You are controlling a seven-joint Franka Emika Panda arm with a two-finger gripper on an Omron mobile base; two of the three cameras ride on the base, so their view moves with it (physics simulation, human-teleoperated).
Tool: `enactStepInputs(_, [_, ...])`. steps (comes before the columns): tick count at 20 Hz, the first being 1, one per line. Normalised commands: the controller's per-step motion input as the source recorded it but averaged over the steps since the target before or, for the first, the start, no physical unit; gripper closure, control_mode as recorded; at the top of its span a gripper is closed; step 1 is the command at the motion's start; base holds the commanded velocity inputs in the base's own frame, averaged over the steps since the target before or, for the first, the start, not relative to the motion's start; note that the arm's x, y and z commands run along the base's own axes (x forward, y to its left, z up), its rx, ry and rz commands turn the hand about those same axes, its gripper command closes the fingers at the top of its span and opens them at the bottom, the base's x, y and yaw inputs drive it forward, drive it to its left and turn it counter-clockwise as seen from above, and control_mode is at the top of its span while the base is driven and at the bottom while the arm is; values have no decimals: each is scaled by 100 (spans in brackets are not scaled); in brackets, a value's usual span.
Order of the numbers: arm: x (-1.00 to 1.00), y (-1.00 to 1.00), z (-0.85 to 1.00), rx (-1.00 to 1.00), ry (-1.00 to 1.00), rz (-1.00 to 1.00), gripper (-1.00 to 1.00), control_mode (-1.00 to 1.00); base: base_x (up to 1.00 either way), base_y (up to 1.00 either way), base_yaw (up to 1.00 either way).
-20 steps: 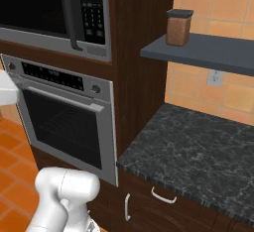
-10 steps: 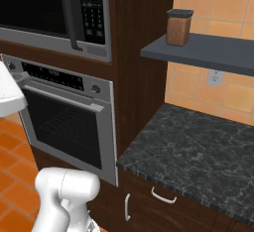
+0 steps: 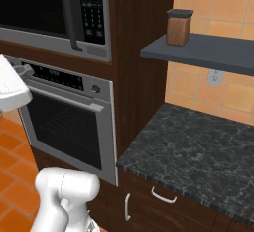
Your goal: Open the microwave, place the bowl with waffle inside the microwave, then close the microwave door and turn it on.
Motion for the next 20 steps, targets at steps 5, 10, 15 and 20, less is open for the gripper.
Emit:
enactStepInputs(5, [22, -16, -2, 0, -5, 11, 100, -100, 0, 0, 0])
enactStepInputs(10, [37, -1, 0, 0, -2, 11, 100, -100, 0, 0, 0])
enactStepInputs(15, [57, 0, 0, 0, 0, 9, 100, -100, 0, 0, 0])
enactStepInputs(20, [36, 0, 19, 0, 2, 16, 100, -100, 0, 0, 0])
